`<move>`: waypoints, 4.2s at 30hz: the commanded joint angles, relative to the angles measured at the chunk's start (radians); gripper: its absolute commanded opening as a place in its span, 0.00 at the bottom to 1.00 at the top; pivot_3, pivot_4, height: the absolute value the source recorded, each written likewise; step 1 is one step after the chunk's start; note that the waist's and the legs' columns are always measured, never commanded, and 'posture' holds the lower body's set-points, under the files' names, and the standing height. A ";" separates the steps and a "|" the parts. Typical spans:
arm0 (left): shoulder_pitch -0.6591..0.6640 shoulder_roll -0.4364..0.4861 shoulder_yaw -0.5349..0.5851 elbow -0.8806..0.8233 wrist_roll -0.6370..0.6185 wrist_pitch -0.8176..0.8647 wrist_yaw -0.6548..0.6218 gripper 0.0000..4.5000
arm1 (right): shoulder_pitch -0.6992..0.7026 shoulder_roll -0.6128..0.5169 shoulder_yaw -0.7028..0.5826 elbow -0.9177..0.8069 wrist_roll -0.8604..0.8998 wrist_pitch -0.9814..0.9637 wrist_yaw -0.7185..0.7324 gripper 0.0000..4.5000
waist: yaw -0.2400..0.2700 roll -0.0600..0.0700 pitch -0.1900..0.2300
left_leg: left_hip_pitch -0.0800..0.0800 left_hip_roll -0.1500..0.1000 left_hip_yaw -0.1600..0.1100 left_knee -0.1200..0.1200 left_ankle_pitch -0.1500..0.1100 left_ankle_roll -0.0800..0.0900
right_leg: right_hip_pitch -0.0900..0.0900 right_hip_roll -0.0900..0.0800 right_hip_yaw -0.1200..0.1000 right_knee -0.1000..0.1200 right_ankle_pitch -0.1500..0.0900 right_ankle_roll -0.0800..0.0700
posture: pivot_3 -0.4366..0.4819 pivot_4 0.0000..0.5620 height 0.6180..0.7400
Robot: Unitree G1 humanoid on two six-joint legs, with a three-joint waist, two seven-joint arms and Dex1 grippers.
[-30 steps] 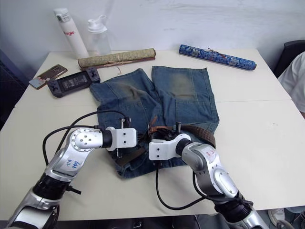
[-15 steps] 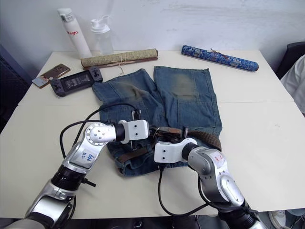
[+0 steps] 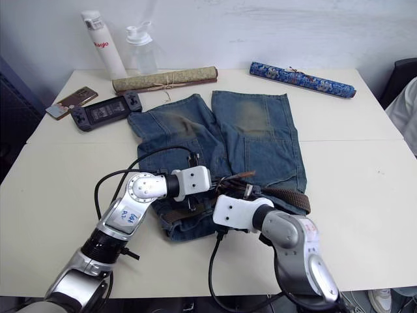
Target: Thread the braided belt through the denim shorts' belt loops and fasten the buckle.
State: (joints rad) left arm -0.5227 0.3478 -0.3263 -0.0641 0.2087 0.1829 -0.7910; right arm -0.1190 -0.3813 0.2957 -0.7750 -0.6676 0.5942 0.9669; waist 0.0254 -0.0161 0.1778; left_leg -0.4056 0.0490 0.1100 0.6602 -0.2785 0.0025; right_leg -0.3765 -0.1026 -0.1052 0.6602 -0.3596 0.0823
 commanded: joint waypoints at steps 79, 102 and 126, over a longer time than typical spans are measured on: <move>0.402 0.246 0.094 -0.278 -0.363 0.214 -0.114 0.53 | 0.030 -0.369 -0.171 0.067 0.240 -0.219 -0.192 0.00 | -0.003 0.001 0.000 | 0.000 -0.001 -0.001 -0.002 0.000 0.001 | 0.001 -0.007 0.001 -0.005 0.000 0.000 | 0.48 0.27 0.82; 0.438 0.345 0.036 -0.137 -0.260 0.054 -0.088 0.53 | 0.357 -0.474 -0.638 0.298 0.281 -0.540 -0.306 0.00 | -0.001 0.006 -0.005 | 0.017 -0.001 0.006 -0.012 0.000 0.001 | 0.010 -0.009 0.004 -0.009 -0.001 0.000 | 0.48 0.27 0.82; 0.456 0.303 0.228 -0.258 -0.475 0.019 -0.079 0.90 | 0.357 -0.406 -0.560 0.277 0.449 -0.373 -0.234 0.58 | -0.003 0.006 -0.005 | 0.016 0.000 0.004 -0.012 -0.001 0.000 | 0.011 -0.010 0.008 -0.010 -0.001 0.000 | 0.48 0.27 0.82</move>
State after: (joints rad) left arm -0.0813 0.6479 -0.1407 -0.2727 -0.2204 0.1928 -0.8658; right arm 0.2251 -0.7925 -0.2207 -0.4984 -0.2601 0.1625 0.7078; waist 0.0226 -0.0097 0.1733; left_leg -0.3893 0.0485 0.1140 0.6479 -0.2792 0.0030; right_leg -0.3652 -0.1125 -0.0971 0.6495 -0.3605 0.0822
